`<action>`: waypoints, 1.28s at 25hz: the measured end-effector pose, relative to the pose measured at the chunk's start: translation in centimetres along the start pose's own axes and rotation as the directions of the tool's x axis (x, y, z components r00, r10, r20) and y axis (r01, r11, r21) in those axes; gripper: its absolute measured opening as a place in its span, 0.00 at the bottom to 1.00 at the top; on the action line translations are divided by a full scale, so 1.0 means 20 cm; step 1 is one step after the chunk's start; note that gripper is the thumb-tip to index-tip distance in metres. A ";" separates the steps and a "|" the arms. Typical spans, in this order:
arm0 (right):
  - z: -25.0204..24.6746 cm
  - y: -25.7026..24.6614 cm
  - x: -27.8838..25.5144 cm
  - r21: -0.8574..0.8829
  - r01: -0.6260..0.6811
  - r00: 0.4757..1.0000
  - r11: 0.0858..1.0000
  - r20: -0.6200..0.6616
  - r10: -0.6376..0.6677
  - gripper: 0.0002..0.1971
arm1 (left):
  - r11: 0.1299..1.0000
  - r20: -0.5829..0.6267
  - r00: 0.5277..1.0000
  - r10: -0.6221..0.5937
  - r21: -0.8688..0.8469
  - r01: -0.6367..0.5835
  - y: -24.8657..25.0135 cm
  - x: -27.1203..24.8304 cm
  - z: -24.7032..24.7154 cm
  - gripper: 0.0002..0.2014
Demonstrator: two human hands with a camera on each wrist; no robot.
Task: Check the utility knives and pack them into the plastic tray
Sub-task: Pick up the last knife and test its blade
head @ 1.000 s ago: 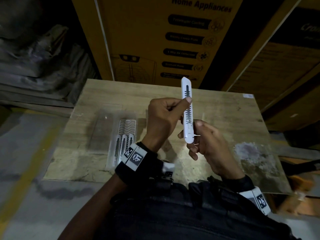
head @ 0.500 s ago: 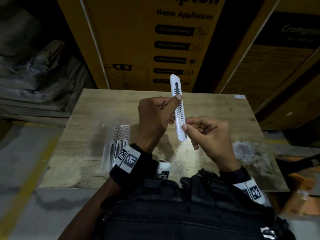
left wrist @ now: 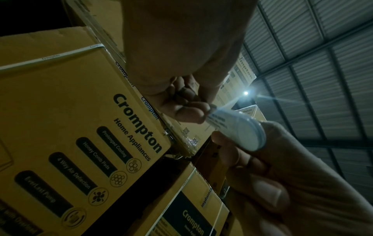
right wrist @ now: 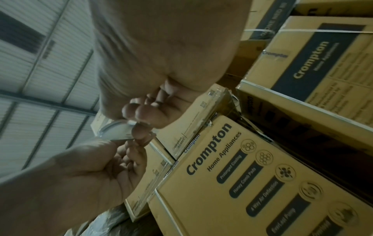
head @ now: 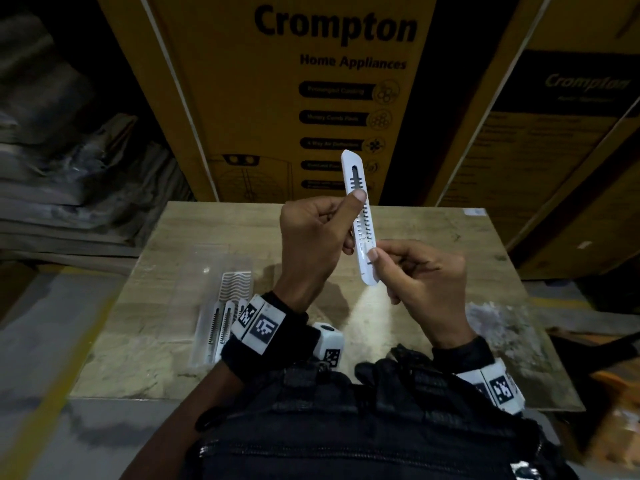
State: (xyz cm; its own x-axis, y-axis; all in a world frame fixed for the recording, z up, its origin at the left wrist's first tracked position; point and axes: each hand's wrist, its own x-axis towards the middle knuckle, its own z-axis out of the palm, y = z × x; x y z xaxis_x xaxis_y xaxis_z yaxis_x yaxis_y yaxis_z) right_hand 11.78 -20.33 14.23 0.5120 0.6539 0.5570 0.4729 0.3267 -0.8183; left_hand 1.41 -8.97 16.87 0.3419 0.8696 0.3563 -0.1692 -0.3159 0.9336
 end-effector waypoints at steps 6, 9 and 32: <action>-0.07 0.08 0.06 -0.232 0.255 0.966 0.939 0.025 -0.257 0.05 | 0.999 0.055 0.998 0.005 0.031 -0.007 0.01 0.05 0.11 0.19; -0.09 0.08 0.08 -0.038 0.066 0.998 0.997 0.021 -0.066 0.06 | 0.997 0.016 0.999 0.051 0.053 -0.051 0.03 0.09 0.16 0.17; -0.54 0.26 0.11 0.376 -0.500 0.864 0.781 0.152 0.480 0.11 | 0.993 -0.054 0.992 -0.118 -0.015 0.118 -0.01 -0.11 0.71 0.13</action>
State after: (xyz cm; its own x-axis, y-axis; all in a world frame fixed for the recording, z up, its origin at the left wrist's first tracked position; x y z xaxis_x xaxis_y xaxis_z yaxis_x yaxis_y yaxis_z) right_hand 23.09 -24.69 12.77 0.5606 0.8254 0.0669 -0.1561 0.1846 -0.9703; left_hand 13.83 -16.18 16.48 0.3095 0.9200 0.2406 -0.1416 -0.2056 0.9683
